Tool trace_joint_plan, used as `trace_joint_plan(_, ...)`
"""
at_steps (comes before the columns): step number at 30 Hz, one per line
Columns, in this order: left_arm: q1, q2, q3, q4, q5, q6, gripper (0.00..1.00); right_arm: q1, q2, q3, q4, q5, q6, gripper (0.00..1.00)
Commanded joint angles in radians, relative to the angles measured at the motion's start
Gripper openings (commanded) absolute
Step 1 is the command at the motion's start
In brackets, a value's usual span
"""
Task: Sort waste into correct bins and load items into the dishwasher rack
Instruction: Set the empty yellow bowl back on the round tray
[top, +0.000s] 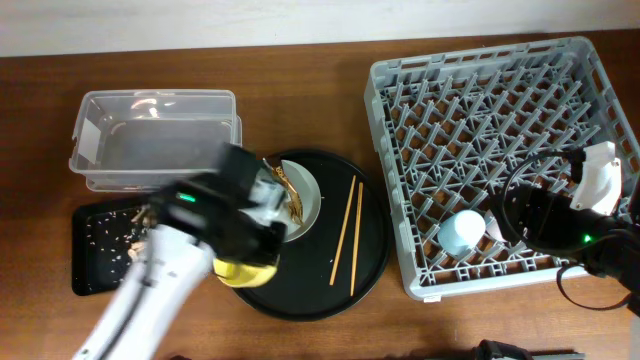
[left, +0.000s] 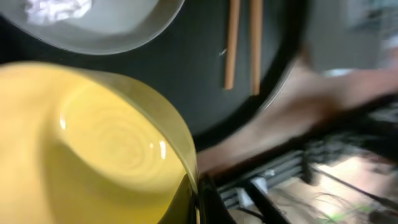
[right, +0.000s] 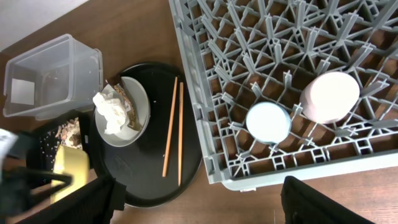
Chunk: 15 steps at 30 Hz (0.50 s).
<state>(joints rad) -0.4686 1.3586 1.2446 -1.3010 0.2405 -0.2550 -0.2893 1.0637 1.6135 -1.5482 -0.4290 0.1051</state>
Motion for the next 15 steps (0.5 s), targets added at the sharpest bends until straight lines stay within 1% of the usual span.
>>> trace_joint_plan(1,-0.248,0.018,-0.113,0.089,-0.343,-0.308,0.00,-0.005,0.003,0.000,-0.001,-0.005,-0.004,0.86)
trace_joint_plan(4,-0.393,0.063,-0.230,0.261,-0.373,-0.355,0.00,-0.005,0.013,0.000,-0.001,-0.005,-0.004,0.85)
trace_joint_plan(7,-0.443,0.117,-0.257,0.332,-0.394,-0.362,0.01,-0.005,0.023,0.000,-0.002,-0.005,-0.004,0.86)
trace_joint_plan(8,-0.447,0.129,-0.257,0.344,-0.402,-0.362,0.08,-0.005,0.026,0.000,-0.003,-0.005,-0.004,0.86)
trace_joint_plan(9,-0.447,0.138,-0.257,0.354,-0.415,-0.362,0.18,-0.005,0.029,0.000,-0.004,-0.005,-0.004,0.86)
trace_joint_plan(11,-0.445,0.149,-0.257,0.372,-0.445,-0.361,0.44,-0.005,0.037,0.000,-0.005,-0.005,-0.004,0.86)
trace_joint_plan(13,-0.445,0.148,-0.236,0.374,-0.483,-0.323,0.56,-0.005,0.043,0.000,-0.005,-0.005,-0.004,0.86)
trace_joint_plan(14,-0.445,0.148,-0.211,0.367,-0.493,-0.296,0.59,-0.005,0.044,0.000,-0.005,-0.005,-0.004,0.86)
trace_joint_plan(15,-0.443,0.148,-0.163,0.340,-0.500,-0.270,0.65,-0.005,0.044,0.000,-0.004,-0.005,-0.004,0.85)
